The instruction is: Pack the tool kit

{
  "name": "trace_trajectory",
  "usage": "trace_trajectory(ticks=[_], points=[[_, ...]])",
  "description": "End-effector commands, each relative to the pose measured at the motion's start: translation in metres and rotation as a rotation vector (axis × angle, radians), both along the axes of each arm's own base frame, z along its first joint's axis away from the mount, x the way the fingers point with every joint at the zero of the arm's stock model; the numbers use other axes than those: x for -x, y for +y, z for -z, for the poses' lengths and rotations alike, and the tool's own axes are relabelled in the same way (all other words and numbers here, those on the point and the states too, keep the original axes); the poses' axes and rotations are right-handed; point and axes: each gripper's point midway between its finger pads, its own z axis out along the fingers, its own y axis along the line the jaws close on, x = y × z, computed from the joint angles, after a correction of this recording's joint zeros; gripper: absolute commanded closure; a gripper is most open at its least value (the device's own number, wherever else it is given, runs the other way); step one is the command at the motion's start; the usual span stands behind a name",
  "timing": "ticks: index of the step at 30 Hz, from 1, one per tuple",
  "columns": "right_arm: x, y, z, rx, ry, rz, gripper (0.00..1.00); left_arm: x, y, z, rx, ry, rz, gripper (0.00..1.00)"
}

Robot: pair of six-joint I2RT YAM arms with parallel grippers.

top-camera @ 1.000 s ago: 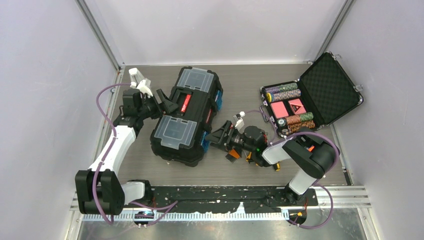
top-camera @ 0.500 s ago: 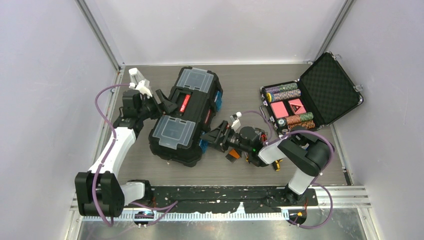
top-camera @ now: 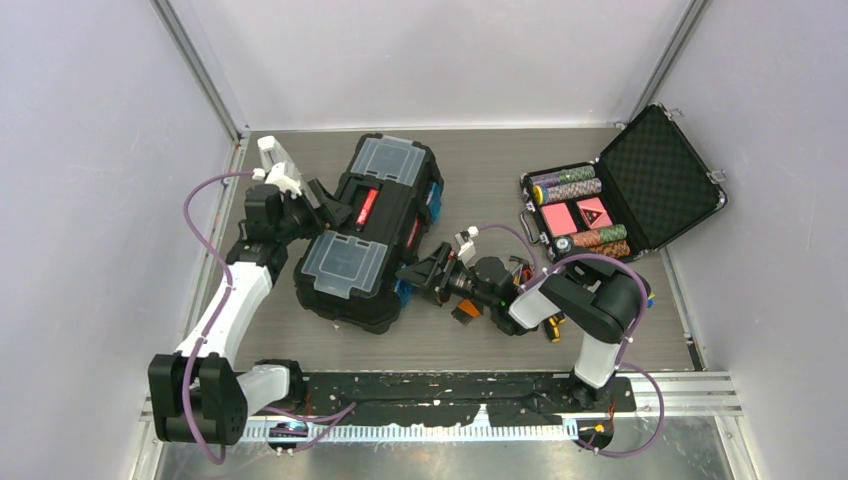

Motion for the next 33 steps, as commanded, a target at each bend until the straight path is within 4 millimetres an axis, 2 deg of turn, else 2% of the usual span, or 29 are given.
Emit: trace_trajectory(ticks=[1,3,4,9,10,11,12,13,14,15,16,17,20,21,22,23,26,28,32,33], points=[[-0.004,0.018,-0.022,-0.055,-0.087,0.005,0.03,0.053,-0.012,0.074,0.025,0.320,-0.026,0.23],[-0.003,0.020,-0.027,-0.067,-0.106,-0.007,0.01,0.053,-0.012,0.074,0.040,0.312,-0.038,0.23],[-0.002,0.020,-0.028,-0.069,-0.108,-0.010,0.03,0.054,-0.012,0.076,0.047,0.310,-0.045,0.23],[0.000,0.011,-0.022,-0.017,-0.122,-0.008,0.25,0.057,-0.007,0.082,0.037,0.311,-0.087,0.23],[-0.002,0.008,-0.015,0.018,-0.108,-0.002,0.30,0.057,-0.005,0.084,0.032,0.312,-0.093,0.23],[-0.002,0.005,-0.019,0.034,-0.136,0.000,0.33,0.058,-0.004,0.086,0.028,0.316,-0.099,0.23],[-0.004,0.001,-0.010,0.080,-0.120,0.009,0.39,0.058,-0.004,0.087,0.024,0.320,-0.100,0.23],[-0.006,-0.001,-0.018,0.092,-0.158,0.015,0.42,0.059,-0.004,0.089,0.020,0.324,-0.101,0.23],[-0.008,-0.005,-0.007,0.146,-0.136,0.024,0.49,0.060,-0.004,0.091,0.015,0.328,-0.098,0.23],[-0.010,-0.006,-0.015,0.160,-0.172,0.029,0.53,0.060,-0.004,0.094,0.010,0.334,-0.097,0.23],[-0.011,-0.010,-0.007,0.208,-0.157,0.036,0.58,0.061,-0.005,0.095,0.007,0.337,-0.093,0.23],[-0.013,-0.010,-0.014,0.219,-0.184,0.039,0.59,0.062,-0.006,0.097,0.003,0.340,-0.090,0.23],[-0.018,-0.017,-0.013,0.314,-0.198,0.054,0.63,0.062,-0.007,0.099,-0.007,0.345,-0.085,0.24],[-0.018,-0.021,-0.006,0.357,-0.186,0.060,0.65,0.062,-0.007,0.099,-0.011,0.345,-0.085,0.24],[-0.021,-0.021,-0.012,0.370,-0.207,0.063,0.66,0.062,-0.006,0.099,-0.019,0.344,-0.087,0.24],[-0.021,-0.025,-0.006,0.407,-0.192,0.070,0.67,0.062,-0.006,0.099,-0.025,0.343,-0.087,0.24],[-0.020,-0.026,-0.012,0.397,-0.211,0.068,0.64,0.062,-0.005,0.099,-0.038,0.342,-0.086,0.24],[-0.016,-0.026,-0.013,0.381,-0.208,0.053,0.54,0.061,-0.005,0.098,-0.038,0.339,-0.085,0.24],[-0.005,-0.035,-0.006,0.372,-0.179,0.048,0.24,0.060,-0.003,0.099,-0.051,0.341,-0.089,0.24],[-0.002,-0.038,-0.005,0.360,-0.169,0.052,0.21,0.060,-0.002,0.099,-0.057,0.344,-0.089,0.24]])
